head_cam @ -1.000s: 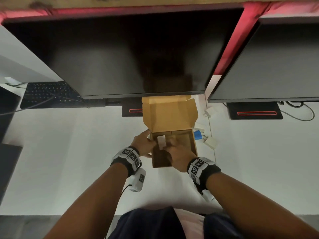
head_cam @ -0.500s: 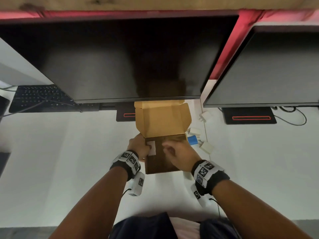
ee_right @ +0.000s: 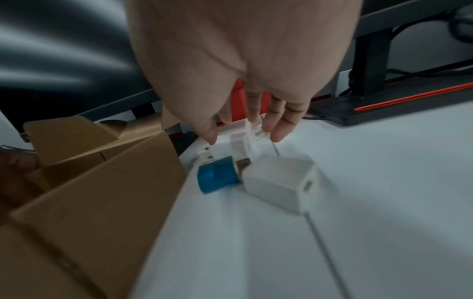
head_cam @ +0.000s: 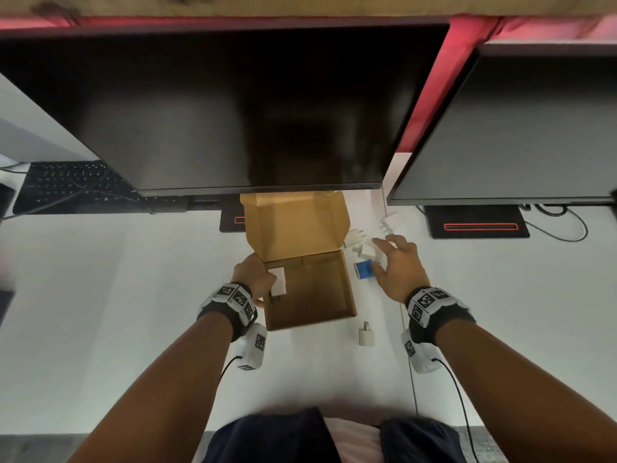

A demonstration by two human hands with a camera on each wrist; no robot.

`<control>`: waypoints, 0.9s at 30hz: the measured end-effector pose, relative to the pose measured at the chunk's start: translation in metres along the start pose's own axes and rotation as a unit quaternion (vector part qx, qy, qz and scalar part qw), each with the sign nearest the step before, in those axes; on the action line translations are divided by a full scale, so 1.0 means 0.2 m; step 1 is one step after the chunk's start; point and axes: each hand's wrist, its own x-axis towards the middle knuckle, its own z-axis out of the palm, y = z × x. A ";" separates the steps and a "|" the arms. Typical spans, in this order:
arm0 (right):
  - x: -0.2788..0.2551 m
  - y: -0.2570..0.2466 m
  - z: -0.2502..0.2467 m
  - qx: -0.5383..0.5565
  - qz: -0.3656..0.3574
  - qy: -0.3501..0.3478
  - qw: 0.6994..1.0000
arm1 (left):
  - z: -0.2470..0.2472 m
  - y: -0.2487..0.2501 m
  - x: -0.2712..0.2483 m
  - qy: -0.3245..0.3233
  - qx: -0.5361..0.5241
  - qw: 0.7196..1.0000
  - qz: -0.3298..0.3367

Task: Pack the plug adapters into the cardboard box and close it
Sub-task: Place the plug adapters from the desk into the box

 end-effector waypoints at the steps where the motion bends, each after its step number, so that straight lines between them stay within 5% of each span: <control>1: 0.02 -0.02 0.01 -0.010 -0.003 -0.002 1.000 | 0.00 0.00 0.00 0.002 -0.001 1.000 -0.001; 7: 0.10 -0.08 0.04 -0.071 -0.021 -0.014 0.997 | 0.00 0.01 -0.01 -0.005 -0.005 1.000 -0.003; 15: -0.16 -0.17 -0.03 0.185 -0.096 0.119 0.971 | -0.01 -0.01 0.01 -0.023 -0.009 1.000 -0.005; 23: -0.20 -0.49 0.12 0.070 -0.209 -0.080 0.972 | 0.00 -0.02 0.01 -0.031 0.013 0.999 0.015; 27: -0.15 -0.56 0.22 0.019 -0.198 -0.056 0.978 | 0.00 -0.02 0.02 -0.029 0.006 0.999 0.014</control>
